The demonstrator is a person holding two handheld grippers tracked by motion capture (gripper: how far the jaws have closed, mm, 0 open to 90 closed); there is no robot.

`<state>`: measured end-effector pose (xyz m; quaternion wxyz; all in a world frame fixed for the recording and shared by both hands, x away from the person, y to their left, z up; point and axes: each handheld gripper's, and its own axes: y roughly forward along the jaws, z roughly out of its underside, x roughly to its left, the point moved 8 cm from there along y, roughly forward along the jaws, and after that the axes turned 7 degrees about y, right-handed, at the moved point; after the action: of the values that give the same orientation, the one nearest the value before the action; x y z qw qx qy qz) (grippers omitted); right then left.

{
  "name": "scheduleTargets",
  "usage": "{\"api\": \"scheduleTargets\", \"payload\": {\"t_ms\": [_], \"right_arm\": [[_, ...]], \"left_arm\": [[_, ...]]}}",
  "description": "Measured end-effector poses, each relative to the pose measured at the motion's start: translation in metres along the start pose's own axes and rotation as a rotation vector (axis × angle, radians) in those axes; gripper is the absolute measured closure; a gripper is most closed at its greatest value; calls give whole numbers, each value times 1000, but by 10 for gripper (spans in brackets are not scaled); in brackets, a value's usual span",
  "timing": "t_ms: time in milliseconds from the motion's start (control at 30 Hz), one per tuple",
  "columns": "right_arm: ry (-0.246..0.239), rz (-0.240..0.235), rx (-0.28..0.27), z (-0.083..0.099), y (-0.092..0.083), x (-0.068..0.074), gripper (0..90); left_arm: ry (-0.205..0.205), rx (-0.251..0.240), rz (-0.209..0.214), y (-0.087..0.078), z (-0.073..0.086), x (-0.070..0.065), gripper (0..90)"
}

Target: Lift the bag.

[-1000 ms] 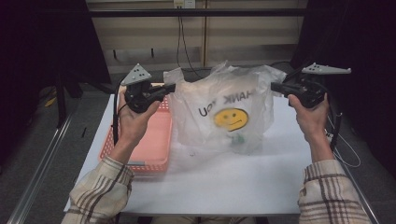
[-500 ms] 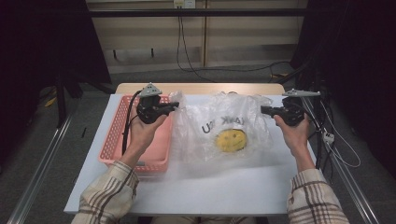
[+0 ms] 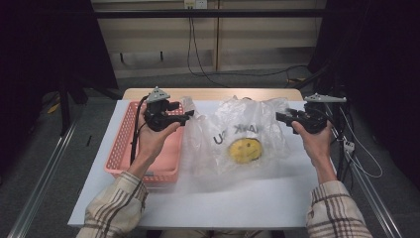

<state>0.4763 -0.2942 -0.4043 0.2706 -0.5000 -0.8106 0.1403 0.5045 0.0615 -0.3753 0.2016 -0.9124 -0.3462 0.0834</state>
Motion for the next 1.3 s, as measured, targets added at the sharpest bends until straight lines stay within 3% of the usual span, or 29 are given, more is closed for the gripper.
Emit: {"api": "scheduleTargets", "payload": {"t_ms": [100,200,300,667,867,1000,1300], "right_arm": [[-5,18,-12,-2,-6,-1,398],[-4,21,-23,-5,-11,1,275],[-13,31,-43,-9,-16,4,209],[-33,37,-64,-15,-25,9,170],[-46,29,-63,-11,-28,15,149],[-53,28,-50,-1,-29,20,143],[-58,29,-34,20,-34,29,120]], "left_arm": [[9,-21,-30,-6,-7,1,192],[13,-45,-44,-15,-14,3,138],[2,-69,-60,-22,-19,6,103],[-15,-123,-89,-47,-29,18,66],[6,-92,-83,-59,-17,16,54],[58,-18,-76,-62,-2,11,61],[94,0,-57,-74,17,0,45]]}}
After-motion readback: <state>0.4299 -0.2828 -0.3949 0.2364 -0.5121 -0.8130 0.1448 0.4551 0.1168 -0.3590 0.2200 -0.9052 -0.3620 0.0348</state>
